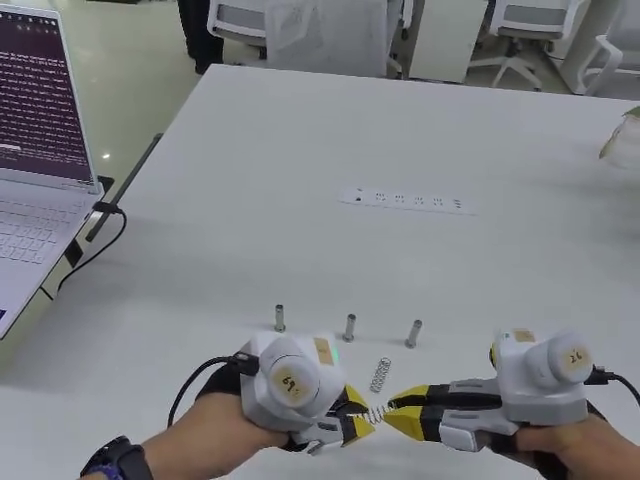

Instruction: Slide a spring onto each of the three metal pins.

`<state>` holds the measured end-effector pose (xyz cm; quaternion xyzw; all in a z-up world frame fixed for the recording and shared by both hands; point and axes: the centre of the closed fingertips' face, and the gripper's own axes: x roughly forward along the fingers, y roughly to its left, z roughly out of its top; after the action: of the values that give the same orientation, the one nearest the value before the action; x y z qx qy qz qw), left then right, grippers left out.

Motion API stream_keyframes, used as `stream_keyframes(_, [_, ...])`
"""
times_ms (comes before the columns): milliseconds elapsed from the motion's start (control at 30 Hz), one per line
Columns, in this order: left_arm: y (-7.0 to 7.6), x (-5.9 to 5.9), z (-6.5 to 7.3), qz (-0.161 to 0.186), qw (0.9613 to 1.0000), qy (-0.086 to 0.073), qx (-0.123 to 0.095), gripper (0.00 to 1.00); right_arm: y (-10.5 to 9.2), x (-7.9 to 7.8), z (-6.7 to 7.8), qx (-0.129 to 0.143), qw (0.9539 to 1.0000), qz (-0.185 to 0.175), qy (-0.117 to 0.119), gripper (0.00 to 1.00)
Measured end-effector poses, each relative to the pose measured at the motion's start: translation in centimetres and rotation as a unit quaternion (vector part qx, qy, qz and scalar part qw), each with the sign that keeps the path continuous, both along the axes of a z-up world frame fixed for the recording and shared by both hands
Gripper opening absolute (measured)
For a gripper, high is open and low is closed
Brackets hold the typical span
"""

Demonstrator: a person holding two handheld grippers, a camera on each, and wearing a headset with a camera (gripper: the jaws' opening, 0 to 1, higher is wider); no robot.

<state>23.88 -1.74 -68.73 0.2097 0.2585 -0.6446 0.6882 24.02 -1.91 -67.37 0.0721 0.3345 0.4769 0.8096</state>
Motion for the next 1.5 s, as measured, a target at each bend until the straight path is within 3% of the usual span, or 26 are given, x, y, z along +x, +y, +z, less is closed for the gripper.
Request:
stream_keyframes(233, [-0.1, 0.1, 0.0, 0.003, 1.0, -0.002, -0.004, 0.02, 0.4, 0.1, 0.9, 0.0, 1.0, 0.006, -0.004, 0.09])
stream_keyframes(367, [-0.3, 0.2, 0.1, 0.006, 0.9999, -0.001, -0.01, 0.02, 0.8, 0.4, 1.3, -0.014, 0.9997, 0.015, -0.013, 0.08])
stream_keyframes(800, [-1.1, 1.0, 2.3, 0.019, 0.9979, 0.0, -0.062, 0.02, 0.5, 1.0, 3.6, -0.058, 0.9957, 0.053, -0.049, 0.09])
stream_keyframes(900, [-1.3, 0.7, 2.6, 0.013, 0.9977, -0.002, -0.066, 0.02, 0.3, 0.7, 3.7, -0.083, 0.9917, 0.08, -0.055, 0.09])
stream_keyframes(1067, [-1.9, 0.6, 3.2, 0.007, 0.9969, 0.0, -0.078, 0.02, 0.1, 0.1, 3.7, -0.136, 0.9789, 0.136, -0.069, 0.12])
stream_keyframes(1300, [-2.4, 0.7, 4.0, 0.002, 0.996, -0.004, -0.09, 0.02, 0.0, 0.2, 4.0, -0.165, 0.968, 0.173, -0.075, 0.16])
stream_keyframes(1500, [-2.9, 0.8, 4.5, -0.003, 0.9952, -0.007, -0.098, 0.02, -0.4, 0.6, 4.8, -0.202, 0.9521, 0.212, -0.088, 0.17])
